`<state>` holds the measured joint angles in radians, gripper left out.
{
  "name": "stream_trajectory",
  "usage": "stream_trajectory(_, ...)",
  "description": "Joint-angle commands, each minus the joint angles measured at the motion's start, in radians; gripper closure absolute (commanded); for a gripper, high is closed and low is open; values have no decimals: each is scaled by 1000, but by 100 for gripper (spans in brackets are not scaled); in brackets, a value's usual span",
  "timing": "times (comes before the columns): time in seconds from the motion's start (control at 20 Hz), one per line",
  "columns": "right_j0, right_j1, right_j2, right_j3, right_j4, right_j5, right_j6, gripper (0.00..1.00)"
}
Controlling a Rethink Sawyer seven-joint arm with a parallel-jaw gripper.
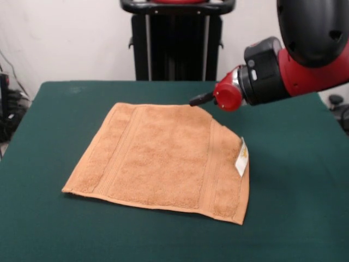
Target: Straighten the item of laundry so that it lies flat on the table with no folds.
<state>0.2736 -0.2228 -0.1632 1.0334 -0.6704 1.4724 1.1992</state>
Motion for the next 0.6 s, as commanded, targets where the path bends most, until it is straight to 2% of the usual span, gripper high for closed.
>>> stream_trajectory(0.05,9,-6,-6,133,-37,25,36,100)
stream_trajectory(0.6,-9,14,-25,102,-53,53,3,100)
